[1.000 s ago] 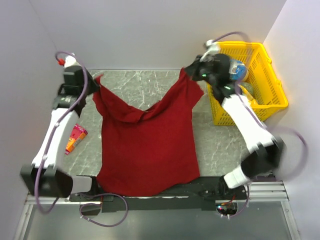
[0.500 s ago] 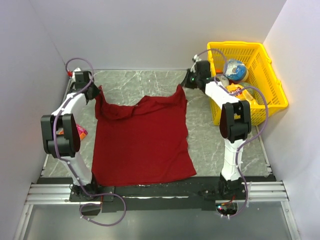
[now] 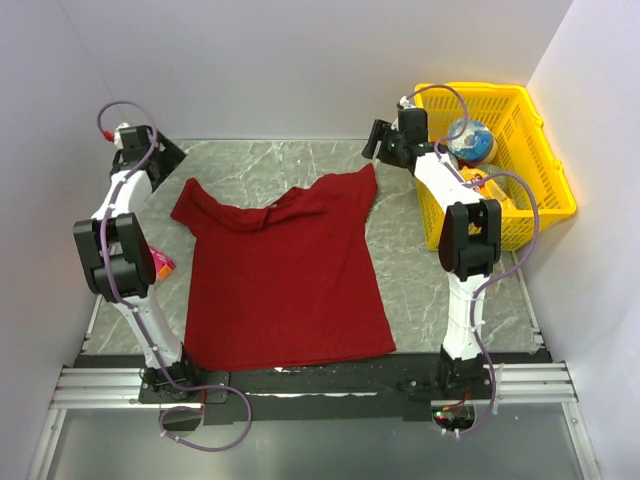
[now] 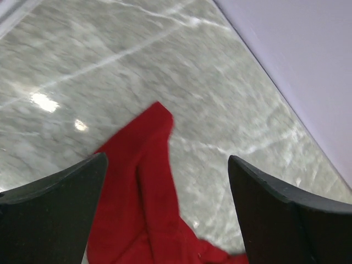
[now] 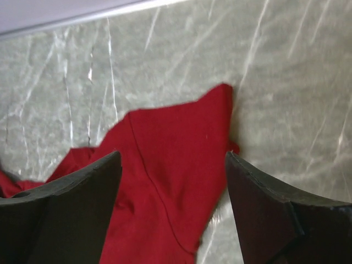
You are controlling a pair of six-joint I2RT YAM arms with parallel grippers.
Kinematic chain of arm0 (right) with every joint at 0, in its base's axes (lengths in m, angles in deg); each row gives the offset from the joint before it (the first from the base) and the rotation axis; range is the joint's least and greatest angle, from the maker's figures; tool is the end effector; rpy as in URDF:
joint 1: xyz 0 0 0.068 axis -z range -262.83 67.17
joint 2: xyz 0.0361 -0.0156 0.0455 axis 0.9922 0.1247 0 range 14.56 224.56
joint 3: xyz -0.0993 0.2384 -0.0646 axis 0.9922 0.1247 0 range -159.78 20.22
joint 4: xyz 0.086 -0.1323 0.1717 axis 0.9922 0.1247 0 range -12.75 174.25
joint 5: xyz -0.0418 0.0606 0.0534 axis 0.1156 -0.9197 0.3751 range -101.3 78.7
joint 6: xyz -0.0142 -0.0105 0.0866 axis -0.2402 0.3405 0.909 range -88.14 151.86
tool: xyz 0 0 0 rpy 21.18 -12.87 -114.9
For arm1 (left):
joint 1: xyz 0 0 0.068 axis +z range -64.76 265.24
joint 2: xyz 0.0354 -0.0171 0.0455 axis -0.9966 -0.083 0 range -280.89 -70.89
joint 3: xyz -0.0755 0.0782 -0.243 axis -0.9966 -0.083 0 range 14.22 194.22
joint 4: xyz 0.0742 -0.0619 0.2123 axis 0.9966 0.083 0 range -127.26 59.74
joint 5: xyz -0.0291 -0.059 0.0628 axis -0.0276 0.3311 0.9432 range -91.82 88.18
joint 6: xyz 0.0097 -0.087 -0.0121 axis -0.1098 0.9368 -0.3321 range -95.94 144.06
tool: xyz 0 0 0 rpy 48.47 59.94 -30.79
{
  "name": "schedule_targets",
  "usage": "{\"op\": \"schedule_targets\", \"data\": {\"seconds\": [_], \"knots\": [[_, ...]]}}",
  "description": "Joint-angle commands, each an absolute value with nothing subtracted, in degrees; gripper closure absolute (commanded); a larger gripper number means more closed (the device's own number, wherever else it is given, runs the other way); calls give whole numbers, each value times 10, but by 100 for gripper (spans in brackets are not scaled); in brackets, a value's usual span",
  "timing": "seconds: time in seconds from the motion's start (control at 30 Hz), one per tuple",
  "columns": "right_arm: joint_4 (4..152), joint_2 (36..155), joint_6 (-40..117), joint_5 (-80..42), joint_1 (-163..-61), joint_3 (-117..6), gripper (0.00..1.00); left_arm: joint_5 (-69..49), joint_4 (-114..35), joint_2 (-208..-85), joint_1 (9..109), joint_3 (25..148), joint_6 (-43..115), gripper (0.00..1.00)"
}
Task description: Pin the brooch onto the clothing
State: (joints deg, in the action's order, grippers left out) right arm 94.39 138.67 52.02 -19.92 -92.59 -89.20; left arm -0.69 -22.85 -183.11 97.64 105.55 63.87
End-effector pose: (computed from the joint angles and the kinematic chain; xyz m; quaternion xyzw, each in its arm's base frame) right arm 0.5065 0.0990 0.2501 0.0427 0.8712 0.1886 0.4513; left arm 0.4525 0.1011 0.2429 -0.3948 0.7956 -0.1004 0.4484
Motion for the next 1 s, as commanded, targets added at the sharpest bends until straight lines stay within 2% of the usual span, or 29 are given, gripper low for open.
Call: {"op": "schedule_targets", "data": {"seconds": [0.0, 0.07, 0.2, 0.27, 0.37, 0.47, 0.73, 0.97], "knots": [[960, 1338, 513, -200, -942, -923, 17, -42, -238, -1760, 918, 1034, 581, 3], [1005, 1364, 496, -198, -957, -959, 17, -65, -216, -1761, 889, 1027, 566, 3], [1103, 1435, 450, -192, -1008, -1111, 16, -86, -178, -1772, 831, 1019, 507, 5], [1120, 1456, 450, -202, -1014, -1137, 16, -98, -123, -1781, 815, 1024, 503, 6], [1093, 1434, 462, -217, -1019, -1070, 16, -109, -84, -1765, 784, 1005, 478, 9], [1070, 1416, 470, -225, -1017, -1025, 15, -44, -83, -1722, 737, 969, 438, 6], [1064, 1409, 472, -241, -1016, -994, 14, 72, -163, -1681, 678, 887, 380, 8], [1065, 1414, 483, -263, -1005, -988, 14, 100, -217, -1697, 649, 874, 318, 12]]}}
